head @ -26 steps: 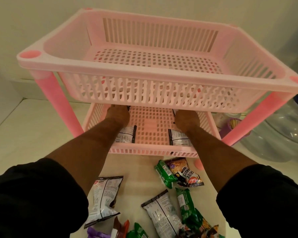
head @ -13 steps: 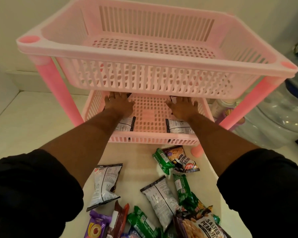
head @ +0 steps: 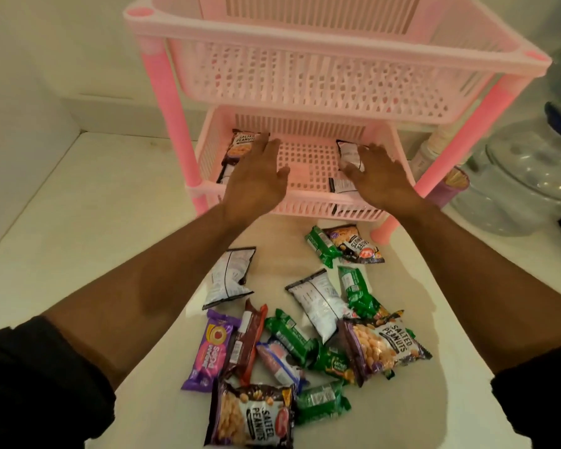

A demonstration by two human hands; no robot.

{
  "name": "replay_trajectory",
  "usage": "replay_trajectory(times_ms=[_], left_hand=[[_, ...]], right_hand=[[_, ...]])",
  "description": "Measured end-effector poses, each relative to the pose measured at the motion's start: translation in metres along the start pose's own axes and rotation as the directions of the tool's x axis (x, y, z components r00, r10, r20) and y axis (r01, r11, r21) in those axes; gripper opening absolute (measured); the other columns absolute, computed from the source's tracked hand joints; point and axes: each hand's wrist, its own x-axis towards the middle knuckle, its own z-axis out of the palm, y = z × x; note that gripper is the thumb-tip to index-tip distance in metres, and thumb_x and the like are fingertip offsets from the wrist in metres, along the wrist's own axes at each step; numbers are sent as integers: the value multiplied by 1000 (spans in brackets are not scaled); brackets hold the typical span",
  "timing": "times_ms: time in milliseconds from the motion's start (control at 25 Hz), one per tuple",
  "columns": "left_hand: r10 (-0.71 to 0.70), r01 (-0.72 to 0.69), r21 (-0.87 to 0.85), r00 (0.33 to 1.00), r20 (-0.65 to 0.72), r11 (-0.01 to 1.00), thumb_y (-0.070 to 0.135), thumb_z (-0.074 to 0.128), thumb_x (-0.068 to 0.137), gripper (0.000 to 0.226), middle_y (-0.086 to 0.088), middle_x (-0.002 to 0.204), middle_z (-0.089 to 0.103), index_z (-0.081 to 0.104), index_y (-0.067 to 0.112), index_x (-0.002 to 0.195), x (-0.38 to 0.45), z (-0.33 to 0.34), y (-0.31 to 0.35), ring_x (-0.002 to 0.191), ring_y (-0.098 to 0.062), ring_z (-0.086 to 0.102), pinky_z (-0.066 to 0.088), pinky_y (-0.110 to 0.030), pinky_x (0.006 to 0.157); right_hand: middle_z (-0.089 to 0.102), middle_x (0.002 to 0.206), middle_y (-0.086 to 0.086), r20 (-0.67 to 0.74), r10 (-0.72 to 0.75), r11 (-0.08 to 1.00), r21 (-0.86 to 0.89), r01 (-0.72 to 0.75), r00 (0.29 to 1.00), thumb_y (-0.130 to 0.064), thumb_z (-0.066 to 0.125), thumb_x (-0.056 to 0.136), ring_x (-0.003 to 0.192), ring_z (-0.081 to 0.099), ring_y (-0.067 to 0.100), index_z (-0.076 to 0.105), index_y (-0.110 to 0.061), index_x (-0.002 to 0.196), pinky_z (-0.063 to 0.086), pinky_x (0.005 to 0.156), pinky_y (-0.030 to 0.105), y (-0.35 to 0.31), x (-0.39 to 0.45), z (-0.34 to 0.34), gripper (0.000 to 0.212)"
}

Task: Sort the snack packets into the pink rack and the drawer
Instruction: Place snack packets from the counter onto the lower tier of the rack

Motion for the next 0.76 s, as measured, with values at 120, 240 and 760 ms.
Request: replay_trajectory(times_ms=[120,240,760], left_hand=[[47,-53,-101,997,-59,993,25,55,98,51,-8,159,34,41,14,146,-53,-9,-4,138,-29,45,42,-45,108],[-3,-7,-133,998,-70,991,26,55,99,48,-4,157,36,44,17,145,-105,-12,-15,141,-23,41,39,-42,110],[-239,237,-168,971,11,957,30,62,87,38,7,115,47,54,27,124,-263,9,-71,105,-14,51,51,-31,84]], right_hand=[[40,154,16,-160,-135,990,26,141,978,-52,46,99,144,32,29,46,-10,145,30,114,48,-17,-43,-4,62],[46,148,18,-231,-174,979,63,193,957,-46,55,96,138,40,32,53,-10,138,33,113,43,-40,-92,1,56],[64,108,-2,278,-90,984,172,43,956,-58,47,93,98,64,22,60,-33,123,53,82,37,-142,-250,105,41]])
